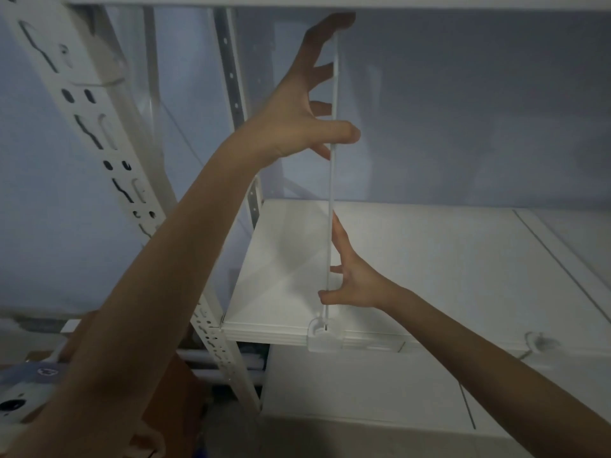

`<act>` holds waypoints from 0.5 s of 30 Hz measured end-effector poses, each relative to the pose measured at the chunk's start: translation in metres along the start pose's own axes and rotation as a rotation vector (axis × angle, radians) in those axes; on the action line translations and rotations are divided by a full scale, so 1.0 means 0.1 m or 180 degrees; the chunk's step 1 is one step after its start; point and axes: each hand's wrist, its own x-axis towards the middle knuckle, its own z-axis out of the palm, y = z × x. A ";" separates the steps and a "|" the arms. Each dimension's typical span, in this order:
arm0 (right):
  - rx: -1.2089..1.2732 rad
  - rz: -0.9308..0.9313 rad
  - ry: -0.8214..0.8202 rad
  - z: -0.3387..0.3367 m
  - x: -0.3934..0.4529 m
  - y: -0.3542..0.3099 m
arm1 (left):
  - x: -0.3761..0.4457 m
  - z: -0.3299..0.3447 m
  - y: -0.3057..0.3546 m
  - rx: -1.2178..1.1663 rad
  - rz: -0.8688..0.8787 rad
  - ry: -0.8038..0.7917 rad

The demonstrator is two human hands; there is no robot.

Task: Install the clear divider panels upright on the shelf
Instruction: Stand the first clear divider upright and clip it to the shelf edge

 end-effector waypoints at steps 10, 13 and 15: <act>-0.0034 -0.0037 -0.0059 0.00 0.00 -0.01 | 0.00 -0.02 -0.02 -0.0286 -0.0019 -0.0028; -0.0067 -0.0075 -0.0049 0.00 0.00 -0.04 | 0.01 -0.04 0.00 -0.0265 -0.0174 0.0002; -0.0093 -0.0090 -0.0046 0.00 -0.01 -0.05 | 0.00 -0.03 0.03 -0.0205 -0.0148 0.0045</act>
